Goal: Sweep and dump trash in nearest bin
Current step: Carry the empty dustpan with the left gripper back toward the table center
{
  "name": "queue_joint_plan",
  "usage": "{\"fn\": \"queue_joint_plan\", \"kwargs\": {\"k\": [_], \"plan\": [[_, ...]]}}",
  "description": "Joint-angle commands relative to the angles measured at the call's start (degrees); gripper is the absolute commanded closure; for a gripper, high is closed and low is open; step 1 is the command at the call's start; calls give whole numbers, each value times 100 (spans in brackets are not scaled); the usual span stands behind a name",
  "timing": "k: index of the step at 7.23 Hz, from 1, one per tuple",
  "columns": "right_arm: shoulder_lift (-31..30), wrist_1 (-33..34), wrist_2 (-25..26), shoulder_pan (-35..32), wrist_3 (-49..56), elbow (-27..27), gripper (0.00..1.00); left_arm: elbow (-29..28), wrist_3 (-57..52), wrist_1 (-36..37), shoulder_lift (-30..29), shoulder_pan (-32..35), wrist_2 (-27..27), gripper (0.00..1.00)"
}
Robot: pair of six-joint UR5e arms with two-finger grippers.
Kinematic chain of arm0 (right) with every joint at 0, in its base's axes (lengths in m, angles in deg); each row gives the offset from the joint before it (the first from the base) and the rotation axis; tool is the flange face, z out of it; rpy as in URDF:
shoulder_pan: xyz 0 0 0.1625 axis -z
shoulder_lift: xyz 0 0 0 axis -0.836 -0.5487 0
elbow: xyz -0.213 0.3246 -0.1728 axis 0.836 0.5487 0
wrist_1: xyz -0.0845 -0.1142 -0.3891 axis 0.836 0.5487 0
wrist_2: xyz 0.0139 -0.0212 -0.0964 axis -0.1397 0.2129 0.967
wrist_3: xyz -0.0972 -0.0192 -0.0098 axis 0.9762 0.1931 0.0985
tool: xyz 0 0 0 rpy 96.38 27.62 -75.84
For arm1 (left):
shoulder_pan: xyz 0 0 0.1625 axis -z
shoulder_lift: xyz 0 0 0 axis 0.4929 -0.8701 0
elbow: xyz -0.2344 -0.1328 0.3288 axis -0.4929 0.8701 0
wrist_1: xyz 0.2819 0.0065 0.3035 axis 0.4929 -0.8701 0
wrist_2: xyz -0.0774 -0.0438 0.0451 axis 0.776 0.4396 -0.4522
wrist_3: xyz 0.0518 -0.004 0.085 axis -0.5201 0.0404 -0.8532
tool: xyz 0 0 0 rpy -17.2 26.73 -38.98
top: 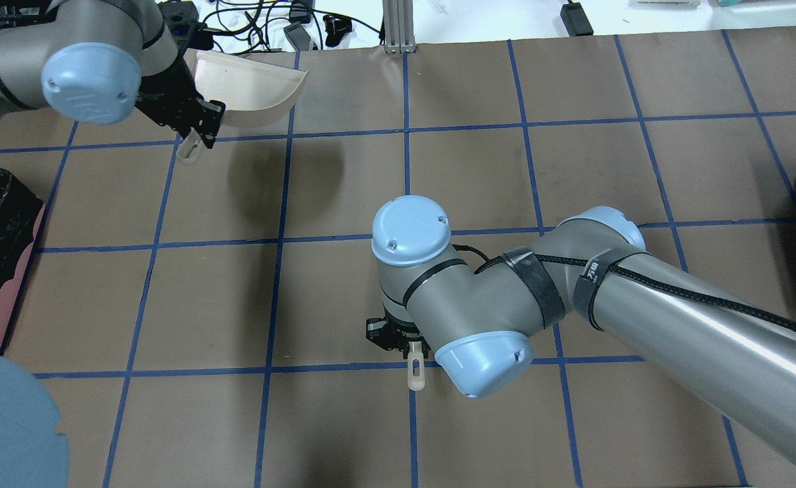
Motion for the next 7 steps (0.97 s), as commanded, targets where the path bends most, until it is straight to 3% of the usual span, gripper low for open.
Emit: {"fn": "queue_joint_plan", "kwargs": {"k": [1,5,7], "plan": [[11,14,-8,-1,9,-8,47,-37,760,286,-320,505,471,100],[-6,6,-8,-1,-17,36,38,-256,1772,745,-689,1339,624,100],[-137,-29,36,25,-61,123,24,-361,2263,859,-918,1736,633,100]]}}
